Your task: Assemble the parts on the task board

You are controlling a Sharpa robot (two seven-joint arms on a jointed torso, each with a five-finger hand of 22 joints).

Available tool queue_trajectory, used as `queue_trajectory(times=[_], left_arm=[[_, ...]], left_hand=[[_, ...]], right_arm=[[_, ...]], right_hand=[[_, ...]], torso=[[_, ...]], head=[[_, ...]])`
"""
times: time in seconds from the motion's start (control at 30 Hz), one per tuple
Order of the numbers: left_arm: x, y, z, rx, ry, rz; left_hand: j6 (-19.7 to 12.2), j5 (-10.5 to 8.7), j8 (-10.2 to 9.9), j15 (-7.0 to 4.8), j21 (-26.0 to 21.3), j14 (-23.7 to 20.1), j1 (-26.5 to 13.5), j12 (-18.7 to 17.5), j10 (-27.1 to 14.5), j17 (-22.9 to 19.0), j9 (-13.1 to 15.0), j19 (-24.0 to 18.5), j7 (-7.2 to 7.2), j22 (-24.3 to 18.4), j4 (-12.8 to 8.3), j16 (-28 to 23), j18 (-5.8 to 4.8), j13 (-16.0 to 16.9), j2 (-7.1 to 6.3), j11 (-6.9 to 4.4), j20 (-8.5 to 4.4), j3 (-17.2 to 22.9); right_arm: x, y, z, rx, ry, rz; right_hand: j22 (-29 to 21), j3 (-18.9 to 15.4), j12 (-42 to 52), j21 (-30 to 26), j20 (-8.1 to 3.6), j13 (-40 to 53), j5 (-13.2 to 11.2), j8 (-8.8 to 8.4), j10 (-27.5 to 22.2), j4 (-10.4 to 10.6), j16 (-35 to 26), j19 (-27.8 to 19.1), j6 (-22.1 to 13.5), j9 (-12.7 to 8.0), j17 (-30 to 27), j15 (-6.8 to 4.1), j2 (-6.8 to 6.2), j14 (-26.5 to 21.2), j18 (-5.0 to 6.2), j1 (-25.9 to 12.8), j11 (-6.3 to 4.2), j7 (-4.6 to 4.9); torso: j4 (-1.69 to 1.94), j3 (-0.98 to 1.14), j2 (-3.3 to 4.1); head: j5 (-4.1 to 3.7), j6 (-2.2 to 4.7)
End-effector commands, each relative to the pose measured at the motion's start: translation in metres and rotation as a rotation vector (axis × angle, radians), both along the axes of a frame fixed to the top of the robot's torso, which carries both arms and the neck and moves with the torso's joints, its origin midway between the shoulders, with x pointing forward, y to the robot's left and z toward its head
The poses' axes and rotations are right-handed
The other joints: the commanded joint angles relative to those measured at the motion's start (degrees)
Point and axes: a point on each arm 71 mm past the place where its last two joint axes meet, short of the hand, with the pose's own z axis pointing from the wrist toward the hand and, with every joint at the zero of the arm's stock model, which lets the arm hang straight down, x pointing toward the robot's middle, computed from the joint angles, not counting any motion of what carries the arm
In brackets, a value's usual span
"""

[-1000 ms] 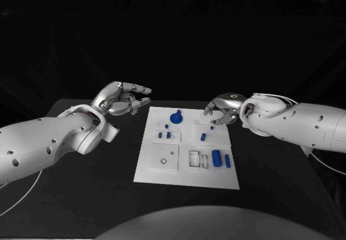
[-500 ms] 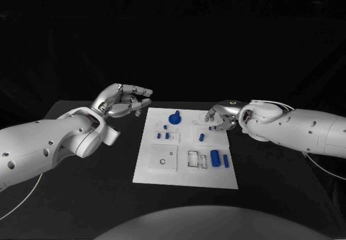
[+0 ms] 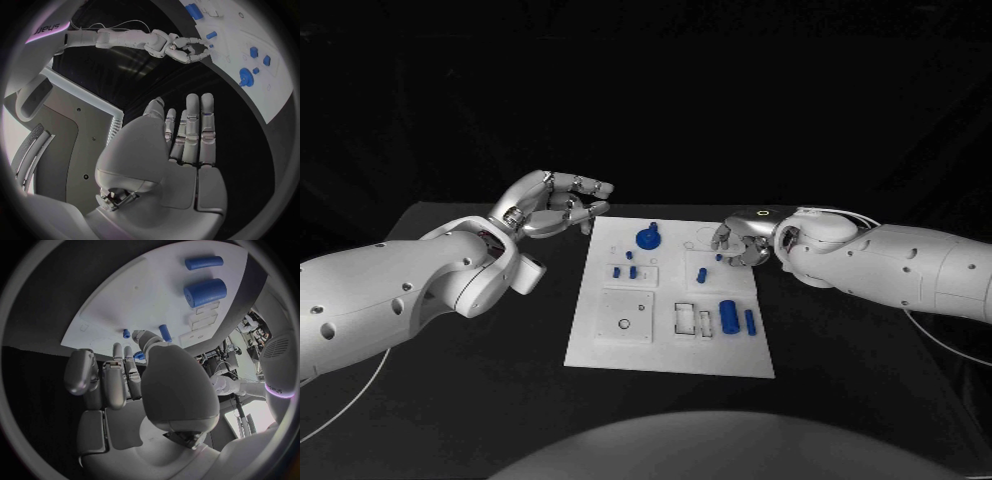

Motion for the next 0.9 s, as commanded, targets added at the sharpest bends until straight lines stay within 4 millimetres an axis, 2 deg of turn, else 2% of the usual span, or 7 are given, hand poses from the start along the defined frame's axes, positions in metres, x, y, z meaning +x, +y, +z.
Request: queue_trajectory(times=[0.03, 0.13, 0.2, 0.37, 0.5, 0.6, 0.9], left_arm=[[-0.001, -0.002, -0.001, -0.009, 0.021, -0.024], [-0.001, -0.002, -0.002, -0.005, 0.026, -0.026], [-0.001, -0.002, -0.003, -0.002, 0.03, -0.027], [-0.001, -0.001, -0.005, 0.006, 0.042, -0.028], [-0.001, 0.0, -0.006, 0.013, 0.051, -0.031], [-0.001, 0.0, -0.008, 0.017, 0.056, -0.031], [-0.001, 0.001, -0.011, 0.024, 0.071, -0.031]], left_hand=[[0.5, 0.4, -0.3, 0.1, -0.4, -0.6, 0.9, 0.4, -0.2, -0.3, -0.1, -0.2, 0.07, -0.1, 0.0, -0.4, 0.77, -0.1, 0.25, 0.16, 0.16, -0.3], [1.1, 0.73, -0.1, -0.13, -0.9, -0.8, 1.6, 0.9, -0.5, -0.9, -0.2, -0.1, 1.61, -0.1, 0.0, -0.7, 0.88, -0.3, 0.5, -0.47, 0.14, -0.4], [1.1, 0.82, -0.1, -0.16, -1.1, -0.9, 1.8, 1.0, -0.6, -1.0, -0.2, -0.1, 1.77, -0.2, 0.0, -0.7, 0.91, -0.3, 0.56, -0.52, 0.12, -0.4], [1.0, 1.01, -0.2, -0.11, -1.4, -1.2, 2.2, 1.3, -0.7, -1.3, -0.4, -0.2, 1.81, -0.2, 0.0, -0.9, 0.89, -0.4, 0.69, -0.36, 0.13, -0.4], [0.9, 1.52, -0.3, -0.01, -2.0, -1.7, 3.0, 1.7, -0.9, -1.9, -0.6, -0.2, 2.32, -0.2, 0.0, -1.3, 0.85, -0.6, 0.92, -0.35, 0.19, -0.3], [0.9, 1.69, -0.3, 0.14, -2.3, -2.2, 3.3, 2.0, -1.0, -2.4, -0.7, -0.2, 2.35, -0.2, 0.0, -1.7, 0.81, -0.7, 1.02, -0.2, 0.27, -0.4], [0.9, 1.88, -0.3, 0.35, -2.7, -2.8, 3.5, 2.5, -1.1, -3.1, -0.8, -0.1, 2.58, -0.2, 0.0, -2.4, 0.77, -0.9, 1.28, -0.05, 0.42, -0.5]], right_arm=[[0.0, -0.001, -0.004, -0.019, -0.001, -0.006], [0.0, -0.001, -0.007, -0.021, -0.002, -0.012], [0.0, -0.001, -0.009, -0.02, -0.002, -0.013], [0.0, 0.0, -0.013, -0.015, -0.007, -0.013], [0.0, 0.0, -0.017, -0.01, -0.009, -0.013], [-0.001, 0.0, -0.022, -0.004, -0.002, -0.014], [-0.004, 0.001, -0.031, 0.005, 0.006, -0.017]], right_hand=[[8.1, 0.6, 0.3, -0.7, -0.35, 0.1, 0.5, 0.21, -0.6, -0.2, -0.5, -0.4, 0.4, 0.1, 0.8, -0.12, -0.02, -0.2, -0.59, 0.0, 0.12, 0.11], [7.9, 1.0, 0.4, -1.6, -0.3, 0.3, 0.8, 0.22, -1.5, -0.5, -0.9, -0.9, 0.4, 0.3, 0.3, 0.01, -0.06, -0.6, -0.44, -0.2, 0.34, 0.2], [7.9, 1.2, 0.5, -1.7, -0.27, 0.4, 0.9, 0.21, -1.6, -0.6, -0.9, -1.0, 0.3, 0.3, 0.3, 0.05, 0.05, -0.6, -0.44, -0.2, 0.42, 0.13], [7.9, 1.6, 1.0, -1.8, -0.22, 0.7, 1.1, 0.39, -1.7, -0.8, -0.9, -1.0, 0.6, 0.5, 0.2, 0.09, 0.37, -0.7, -0.43, -0.4, 0.4, 0.12], [7.7, 1.7, 2.2, -2.6, -0.16, 1.4, -0.8, 0.83, -1.7, -1.2, -1.5, -1.5, 1.1, 0.9, -0.6, 0.11, 0.67, -1.1, -0.28, -1.2, 0.31, 0.16], [7.6, 1.9, 2.7, -3.0, -0.15, 1.7, -1.1, 1.09, -1.7, -1.4, -1.8, -1.7, 1.4, 1.2, -1.0, 0.08, 0.89, -1.4, -0.21, -1.2, 0.22, 0.23], [7.5, 2.7, 3.8, -3.6, -0.25, 2.3, -0.7, 1.53, -1.5, -2.4, -2.1, -2.0, 1.6, 1.8, -1.5, -0.08, 1.76, -1.8, -0.11, -0.7, -0.01, 0.61]], torso=[[-0.05, -0.05, -0.08], [-0.09, -0.03, -0.17], [-0.12, 0.0, -0.18], [-0.03, -0.09, -0.18], [0.0, -0.14, -0.24], [-0.05, -0.2, -0.23], [-0.06, -0.15, -0.19]], head=[[0.2, -0.01], [0.33, -0.01], [0.39, -0.01], [0.27, -0.01], [-0.23, -0.01], [-0.06, -0.01], [0.46, -0.01]])
